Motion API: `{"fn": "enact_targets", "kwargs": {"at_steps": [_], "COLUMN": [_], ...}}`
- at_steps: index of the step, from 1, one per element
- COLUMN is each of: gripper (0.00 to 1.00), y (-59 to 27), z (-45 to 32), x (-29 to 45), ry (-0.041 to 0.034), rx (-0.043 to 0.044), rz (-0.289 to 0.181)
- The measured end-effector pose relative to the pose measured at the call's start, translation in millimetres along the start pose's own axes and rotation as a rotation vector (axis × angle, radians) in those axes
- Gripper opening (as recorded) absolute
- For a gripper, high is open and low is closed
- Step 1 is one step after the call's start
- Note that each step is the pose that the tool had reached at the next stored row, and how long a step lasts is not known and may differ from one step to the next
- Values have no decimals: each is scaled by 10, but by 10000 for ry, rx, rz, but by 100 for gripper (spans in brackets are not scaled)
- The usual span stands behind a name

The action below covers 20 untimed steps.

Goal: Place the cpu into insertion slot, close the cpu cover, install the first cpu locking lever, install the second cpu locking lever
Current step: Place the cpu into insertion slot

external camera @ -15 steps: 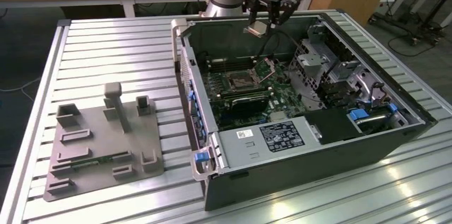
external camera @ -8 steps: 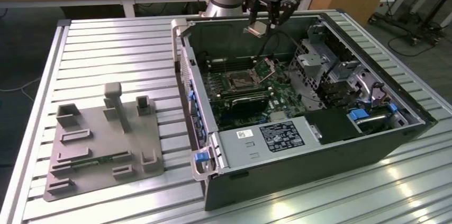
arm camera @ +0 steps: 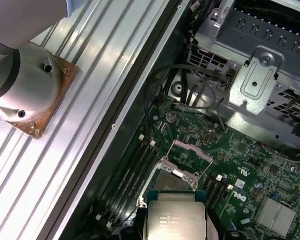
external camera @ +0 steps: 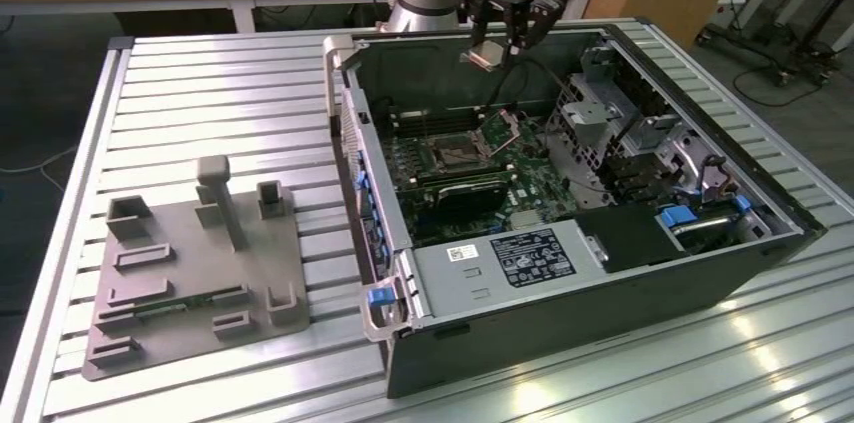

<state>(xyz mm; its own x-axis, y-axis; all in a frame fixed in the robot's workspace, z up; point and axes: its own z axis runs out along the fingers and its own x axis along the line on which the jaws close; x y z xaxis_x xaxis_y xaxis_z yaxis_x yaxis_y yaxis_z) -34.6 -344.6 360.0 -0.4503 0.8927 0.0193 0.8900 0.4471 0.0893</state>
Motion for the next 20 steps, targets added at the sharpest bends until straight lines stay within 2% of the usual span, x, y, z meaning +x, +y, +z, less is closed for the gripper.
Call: {"fn": "enact_targets", "kwargs": {"at_steps": [14,20], "gripper": [54,54], "y": [-1,-2], "z": [16,16], "x": [0,0], "ry": [-108,-115], "rx": [-23,-25], "rz": [1215,1281]}}
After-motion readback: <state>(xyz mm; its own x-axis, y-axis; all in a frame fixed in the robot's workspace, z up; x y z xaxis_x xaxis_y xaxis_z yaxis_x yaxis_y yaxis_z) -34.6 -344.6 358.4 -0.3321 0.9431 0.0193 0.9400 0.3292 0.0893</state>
